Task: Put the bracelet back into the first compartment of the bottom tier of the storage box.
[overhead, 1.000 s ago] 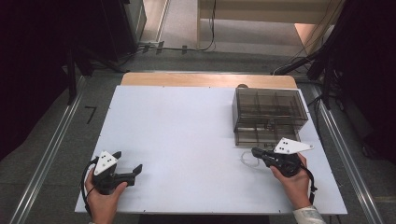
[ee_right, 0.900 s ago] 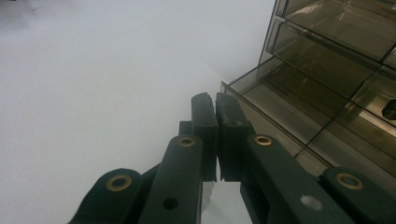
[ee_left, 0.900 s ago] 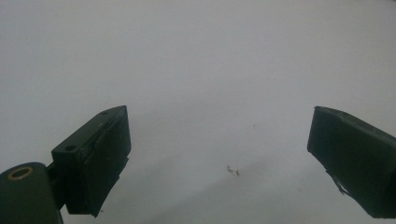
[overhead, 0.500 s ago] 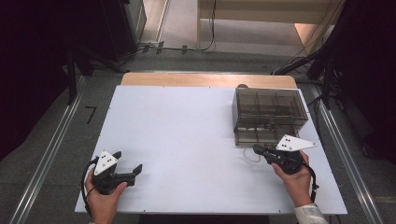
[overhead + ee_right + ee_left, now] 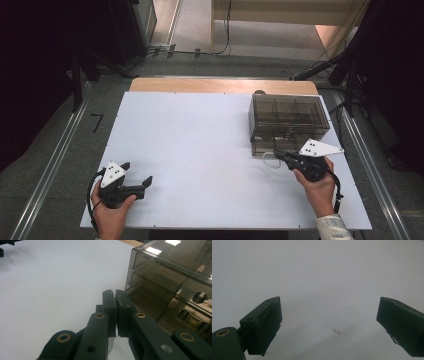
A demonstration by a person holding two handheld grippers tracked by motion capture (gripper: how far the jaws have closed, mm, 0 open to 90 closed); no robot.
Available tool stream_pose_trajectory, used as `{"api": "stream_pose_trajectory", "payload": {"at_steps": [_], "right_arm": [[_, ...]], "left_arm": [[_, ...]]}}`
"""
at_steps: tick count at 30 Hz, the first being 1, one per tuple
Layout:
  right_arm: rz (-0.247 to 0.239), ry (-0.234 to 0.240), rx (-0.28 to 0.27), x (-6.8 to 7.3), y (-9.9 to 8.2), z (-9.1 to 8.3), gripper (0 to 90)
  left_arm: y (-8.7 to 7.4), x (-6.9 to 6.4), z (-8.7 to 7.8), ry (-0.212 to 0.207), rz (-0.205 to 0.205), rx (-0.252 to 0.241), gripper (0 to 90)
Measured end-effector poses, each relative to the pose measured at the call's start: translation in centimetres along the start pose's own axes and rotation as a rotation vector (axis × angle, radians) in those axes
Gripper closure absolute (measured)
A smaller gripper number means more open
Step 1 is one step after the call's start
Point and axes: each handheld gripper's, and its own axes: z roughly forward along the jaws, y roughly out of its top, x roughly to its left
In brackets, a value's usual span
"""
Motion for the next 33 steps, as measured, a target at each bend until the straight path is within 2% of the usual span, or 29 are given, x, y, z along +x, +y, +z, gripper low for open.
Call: {"api": "stream_pose_trajectory", "payload": {"at_steps": [14, 33], "right_arm": [[0.030, -0.040, -0.039, -1.1, 1.1, 0.2, 85.6], [0.060, -0.082, -0.040, -2.4, 1.7, 1.7, 85.6]], "left_arm": [[0.0, 0.0, 0.0, -0.003, 0.000, 0.000, 6.9], [0.0, 0.0, 0.0, -0.007, -0.003, 0.000, 6.8]]}}
